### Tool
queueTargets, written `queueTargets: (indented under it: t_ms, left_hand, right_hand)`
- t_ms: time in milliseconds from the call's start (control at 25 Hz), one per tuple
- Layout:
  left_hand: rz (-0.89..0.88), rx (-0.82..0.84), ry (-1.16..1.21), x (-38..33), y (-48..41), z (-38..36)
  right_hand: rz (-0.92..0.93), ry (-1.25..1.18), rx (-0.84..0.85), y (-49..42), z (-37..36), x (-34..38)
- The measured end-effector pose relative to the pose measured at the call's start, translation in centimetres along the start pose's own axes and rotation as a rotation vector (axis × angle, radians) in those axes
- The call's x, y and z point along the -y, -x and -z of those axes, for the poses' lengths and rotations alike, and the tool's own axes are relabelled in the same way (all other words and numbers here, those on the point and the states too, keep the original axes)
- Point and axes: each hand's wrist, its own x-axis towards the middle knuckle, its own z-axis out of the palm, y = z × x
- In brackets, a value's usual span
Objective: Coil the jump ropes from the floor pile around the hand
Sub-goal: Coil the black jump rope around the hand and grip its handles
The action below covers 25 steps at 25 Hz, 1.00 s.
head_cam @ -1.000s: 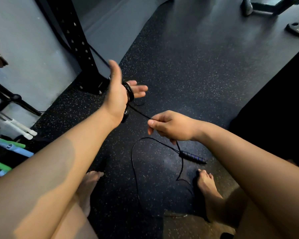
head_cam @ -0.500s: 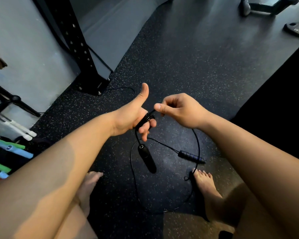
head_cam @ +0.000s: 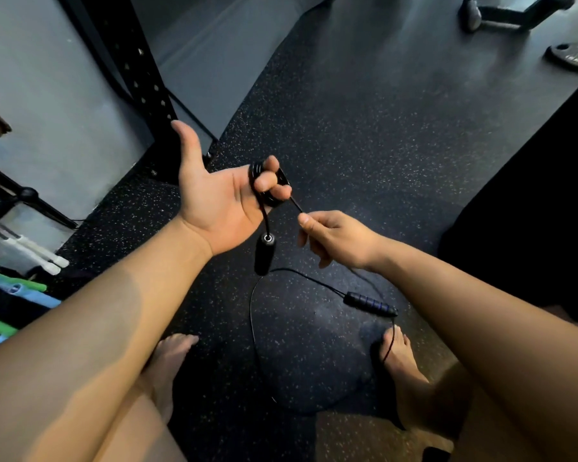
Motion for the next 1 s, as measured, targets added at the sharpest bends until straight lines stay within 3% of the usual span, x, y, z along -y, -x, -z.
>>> queueTargets:
  t_ms: [200, 320, 440, 600, 800, 1000]
  left_hand:
    - [-0.175, -0.136, -0.028, 0.7, -0.8, 0.3]
    - [-0.134, -0.336, -0.439, 1.6, -1.6, 1.0]
    - [-0.022, -0.366, -0.804, 2.6, -1.9, 1.6]
    - [0.165, -0.243, -1.014, 2.8, -1.8, 2.3]
    - [0.427, 0.071, -1.042, 2.7, -0.9, 1.2]
    - [0.485, 0.24, -0.765, 1.7, -0.1, -0.2]
  right_hand:
    - [-0.139, 0.086, 0.244, 0.3, -0.9, 0.1]
    - [-0.107, 0.063, 0.309, 0.6, -1.1, 0.9]
    - [0.006, 0.05, 0.221, 0.6, -1.1, 1.7]
    - [0.085, 0.064, 0.083, 0.8, 0.0, 2.4]
    - [0.235, 0.144, -0.087, 0.5, 1.4, 2.1]
    - [0.287, 0.091, -0.193, 0.4, 2.1, 1.9]
